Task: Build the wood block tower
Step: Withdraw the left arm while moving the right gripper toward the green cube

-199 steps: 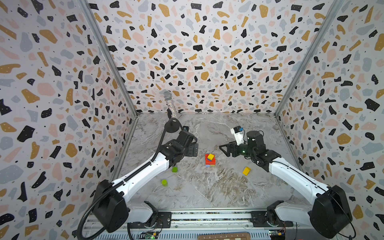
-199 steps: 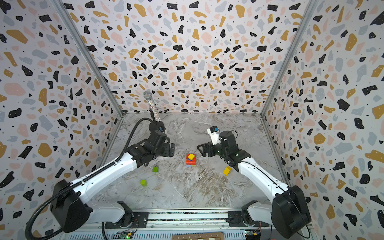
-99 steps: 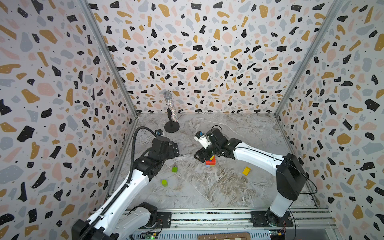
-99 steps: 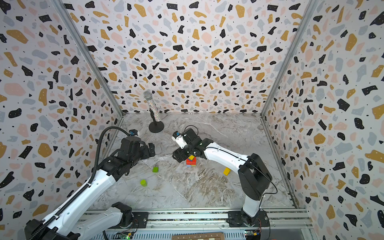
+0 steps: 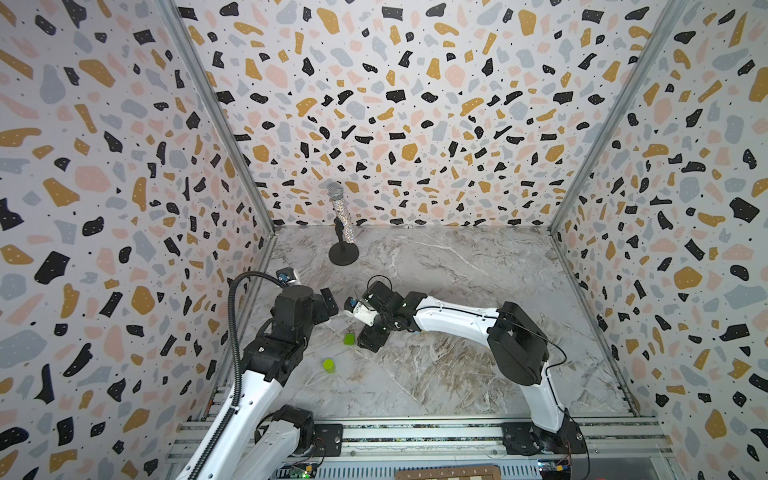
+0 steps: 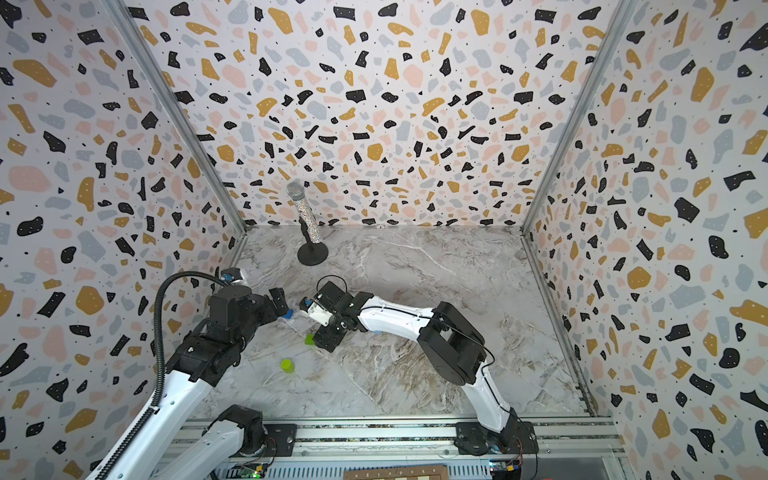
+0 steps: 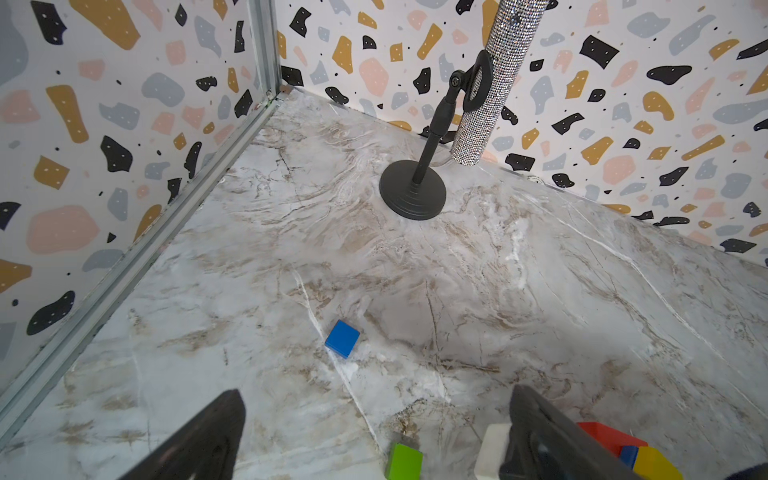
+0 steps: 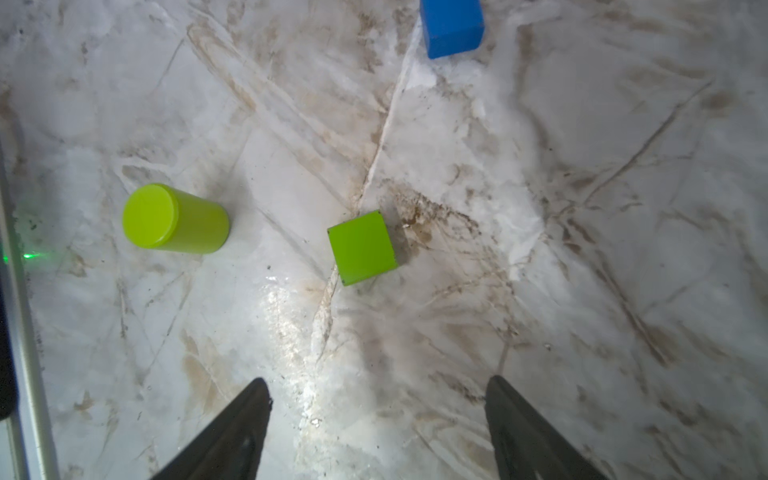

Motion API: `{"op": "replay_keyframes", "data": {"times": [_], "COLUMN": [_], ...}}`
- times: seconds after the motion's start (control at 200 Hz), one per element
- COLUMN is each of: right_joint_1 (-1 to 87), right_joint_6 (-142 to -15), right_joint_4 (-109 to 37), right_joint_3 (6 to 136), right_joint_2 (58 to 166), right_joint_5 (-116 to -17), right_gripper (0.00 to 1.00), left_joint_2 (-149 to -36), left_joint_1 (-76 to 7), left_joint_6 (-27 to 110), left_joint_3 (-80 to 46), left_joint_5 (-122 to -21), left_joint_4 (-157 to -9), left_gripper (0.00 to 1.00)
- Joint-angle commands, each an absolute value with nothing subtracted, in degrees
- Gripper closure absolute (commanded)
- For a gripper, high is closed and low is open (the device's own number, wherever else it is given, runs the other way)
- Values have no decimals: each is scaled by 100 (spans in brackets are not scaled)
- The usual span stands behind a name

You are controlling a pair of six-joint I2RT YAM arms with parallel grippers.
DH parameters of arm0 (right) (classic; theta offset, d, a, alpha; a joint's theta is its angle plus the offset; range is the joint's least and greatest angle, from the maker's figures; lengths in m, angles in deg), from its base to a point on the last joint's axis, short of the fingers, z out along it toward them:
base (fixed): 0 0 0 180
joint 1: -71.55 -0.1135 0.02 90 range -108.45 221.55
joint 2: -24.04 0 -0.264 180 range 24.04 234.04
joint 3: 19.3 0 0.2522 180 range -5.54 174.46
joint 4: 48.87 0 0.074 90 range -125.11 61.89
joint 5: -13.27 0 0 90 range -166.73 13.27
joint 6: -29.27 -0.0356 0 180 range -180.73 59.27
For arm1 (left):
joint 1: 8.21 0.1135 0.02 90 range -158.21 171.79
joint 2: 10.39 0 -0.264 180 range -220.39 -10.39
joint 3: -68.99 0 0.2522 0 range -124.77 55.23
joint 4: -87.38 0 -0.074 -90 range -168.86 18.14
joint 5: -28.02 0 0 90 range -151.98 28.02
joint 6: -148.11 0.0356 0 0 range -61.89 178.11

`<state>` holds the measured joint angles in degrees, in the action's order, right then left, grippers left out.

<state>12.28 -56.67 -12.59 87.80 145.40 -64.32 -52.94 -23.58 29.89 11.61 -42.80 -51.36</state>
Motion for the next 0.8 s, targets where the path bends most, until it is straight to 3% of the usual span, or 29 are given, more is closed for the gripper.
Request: {"op": "replay_keyframes", "data": {"times": [0.0,0.796], "right_joint_1": [1213,1140], "right_joint_6": [-5492,-5704], "right_joint_4": [-1311,-1385], "right_joint_3": [9071,10147], "right_joint_2": [14533,15762], "right_joint_5": [-6340,-5864], "right_gripper": [18,36], "left_joint_2": [-4948,-4899], "left_joint_1": [-2315,-2288], "left_joint_6": [2912,3008], "left_joint_3": [1252,1365], "left_joint_5": [-4019,-4353], "left_joint_4": [-5480,-5610], "left_gripper": [0,0]}}
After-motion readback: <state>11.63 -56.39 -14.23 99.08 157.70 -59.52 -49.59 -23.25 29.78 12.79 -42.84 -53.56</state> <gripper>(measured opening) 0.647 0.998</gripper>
